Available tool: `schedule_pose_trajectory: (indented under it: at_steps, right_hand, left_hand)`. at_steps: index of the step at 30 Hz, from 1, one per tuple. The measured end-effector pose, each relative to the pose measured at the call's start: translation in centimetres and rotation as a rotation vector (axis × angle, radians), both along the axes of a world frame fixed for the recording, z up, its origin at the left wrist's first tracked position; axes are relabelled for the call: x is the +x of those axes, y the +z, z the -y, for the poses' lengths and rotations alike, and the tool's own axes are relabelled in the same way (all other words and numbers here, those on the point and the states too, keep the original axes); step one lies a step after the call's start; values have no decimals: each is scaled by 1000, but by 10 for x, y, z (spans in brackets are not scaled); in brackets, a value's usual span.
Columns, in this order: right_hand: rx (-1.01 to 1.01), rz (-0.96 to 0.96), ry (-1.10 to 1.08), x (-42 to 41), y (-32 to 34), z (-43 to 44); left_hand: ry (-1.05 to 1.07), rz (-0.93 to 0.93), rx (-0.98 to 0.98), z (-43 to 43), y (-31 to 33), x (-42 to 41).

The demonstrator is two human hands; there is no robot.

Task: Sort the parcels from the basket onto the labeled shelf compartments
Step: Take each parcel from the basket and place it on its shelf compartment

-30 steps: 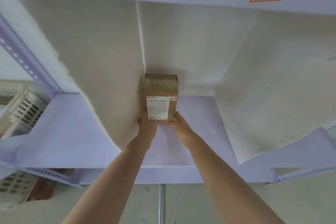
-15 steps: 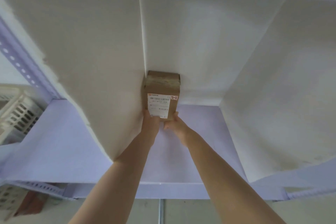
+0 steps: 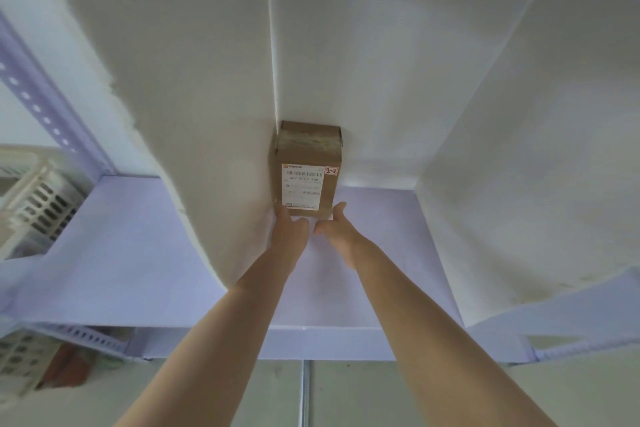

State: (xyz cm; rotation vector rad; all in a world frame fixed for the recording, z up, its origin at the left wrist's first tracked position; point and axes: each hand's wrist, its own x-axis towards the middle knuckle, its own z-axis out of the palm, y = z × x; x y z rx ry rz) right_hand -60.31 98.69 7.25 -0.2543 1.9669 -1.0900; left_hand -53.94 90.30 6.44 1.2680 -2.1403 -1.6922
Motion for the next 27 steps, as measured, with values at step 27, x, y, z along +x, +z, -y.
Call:
schedule_pose_trajectory:
  at_steps: [27]
  right_hand:
    - [629,-709,647,182,219,-154]
  left_hand:
    - [-705,519,-832,-132,230,251]
